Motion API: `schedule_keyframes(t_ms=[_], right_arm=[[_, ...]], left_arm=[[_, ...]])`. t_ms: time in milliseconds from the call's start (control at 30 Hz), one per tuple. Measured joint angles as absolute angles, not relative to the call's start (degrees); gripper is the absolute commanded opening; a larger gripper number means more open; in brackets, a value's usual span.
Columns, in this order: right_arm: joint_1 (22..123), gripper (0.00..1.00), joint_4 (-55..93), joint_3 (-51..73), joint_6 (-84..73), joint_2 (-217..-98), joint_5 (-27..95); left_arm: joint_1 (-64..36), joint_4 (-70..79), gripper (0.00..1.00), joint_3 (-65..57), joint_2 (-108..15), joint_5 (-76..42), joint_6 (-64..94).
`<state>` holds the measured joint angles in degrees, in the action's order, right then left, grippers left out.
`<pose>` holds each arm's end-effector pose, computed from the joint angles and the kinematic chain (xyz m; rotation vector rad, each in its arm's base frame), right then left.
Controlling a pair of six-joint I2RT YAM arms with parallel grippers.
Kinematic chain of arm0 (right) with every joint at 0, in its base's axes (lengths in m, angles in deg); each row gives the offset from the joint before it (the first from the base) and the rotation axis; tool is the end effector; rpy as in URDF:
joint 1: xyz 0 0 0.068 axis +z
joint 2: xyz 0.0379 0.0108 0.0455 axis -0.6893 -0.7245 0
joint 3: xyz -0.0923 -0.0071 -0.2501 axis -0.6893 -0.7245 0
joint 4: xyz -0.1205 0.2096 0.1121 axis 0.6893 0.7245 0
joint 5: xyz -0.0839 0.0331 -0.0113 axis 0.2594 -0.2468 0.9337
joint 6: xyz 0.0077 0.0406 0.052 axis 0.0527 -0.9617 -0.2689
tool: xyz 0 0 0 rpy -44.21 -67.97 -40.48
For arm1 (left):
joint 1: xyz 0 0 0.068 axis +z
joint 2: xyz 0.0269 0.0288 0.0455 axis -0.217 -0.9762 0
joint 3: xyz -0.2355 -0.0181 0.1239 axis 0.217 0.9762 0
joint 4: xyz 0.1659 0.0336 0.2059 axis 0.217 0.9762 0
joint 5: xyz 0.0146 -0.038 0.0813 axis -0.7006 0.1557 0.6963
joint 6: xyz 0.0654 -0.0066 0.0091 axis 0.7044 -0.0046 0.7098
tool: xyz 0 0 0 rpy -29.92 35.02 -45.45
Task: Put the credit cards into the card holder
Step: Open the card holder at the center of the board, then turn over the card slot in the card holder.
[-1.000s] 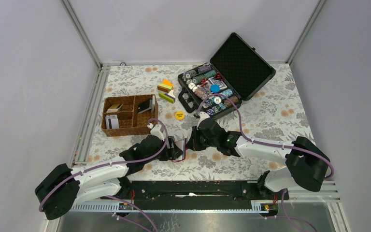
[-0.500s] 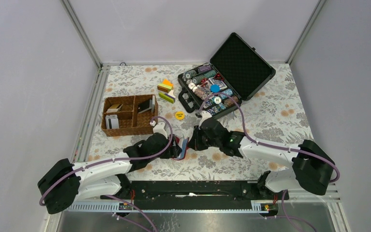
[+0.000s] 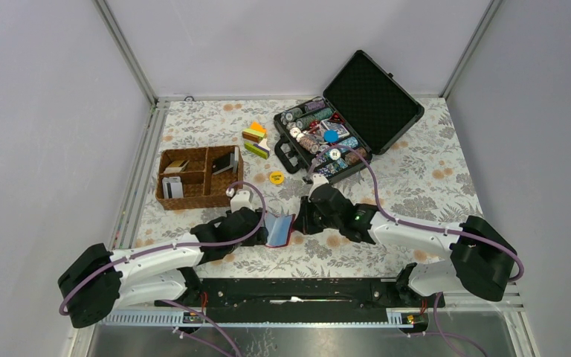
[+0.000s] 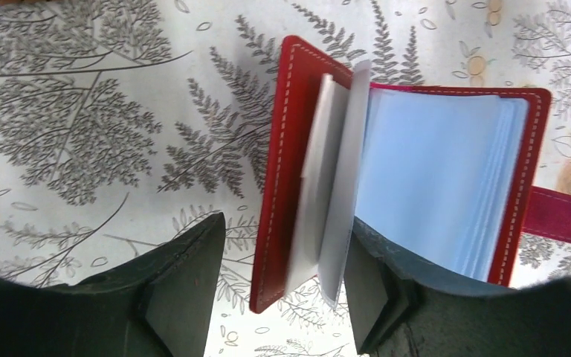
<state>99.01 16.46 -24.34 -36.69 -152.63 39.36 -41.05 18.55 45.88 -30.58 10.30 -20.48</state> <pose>0.1697 0.2497 0.1928 -0.3707 2.3093 0.9267 0.1359 -0.1556 0.1393 -0.0150 2.4135 -0.4367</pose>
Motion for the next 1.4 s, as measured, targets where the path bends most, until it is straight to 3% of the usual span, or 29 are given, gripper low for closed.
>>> schedule_keyframes(t_ms=[200, 300, 533, 700, 833, 967, 1233, 1400], right_arm=[[99.01, 0.0, 17.56, -25.06, -36.67, -152.63, 42.07], [99.01, 0.07, 19.31, -25.34, -36.63, -152.63, 44.41], [99.01, 0.51, 22.04, -25.63, -35.97, -153.59, 48.58], [99.01, 0.6, 24.79, -25.6, -35.58, -153.35, 50.92], [99.01, 0.57, 26.32, -25.6, -35.56, -149.26, 51.16], [99.01, 0.49, 24.75, -25.6, -35.58, -146.44, 49.89], [99.01, 0.37, 17.25, -26.85, -38.16, -153.7, 41.54], [99.04, 0.33, 13.58, -27.42, -40.26, -157.83, 38.48]], left_arm=[[-41.88, 23.23, 0.6, 45.15, -29.54, 13.88, -21.31], [-41.97, 24.43, 0.6, 45.15, -28.71, 14.76, -21.74], [-42.12, 24.54, 0.54, 45.5, -27.57, 14.8, -22.68], [-42.12, 20.91, 0.49, 48.3, -25.03, 13.01, -22.7], [-42.12, 18.12, 0.4, 49.9, -24.62, 11.04, -23.03], [-42.12, 16.21, 0.28, 50.49, -24.62, 9.78, -23.43], [-42.12, 14.01, 0.08, 50.53, -24.62, 8.14, -24.34], [-42.12, 12.98, 0.0, 51.32, -24.6, 7.76, -24.87]])
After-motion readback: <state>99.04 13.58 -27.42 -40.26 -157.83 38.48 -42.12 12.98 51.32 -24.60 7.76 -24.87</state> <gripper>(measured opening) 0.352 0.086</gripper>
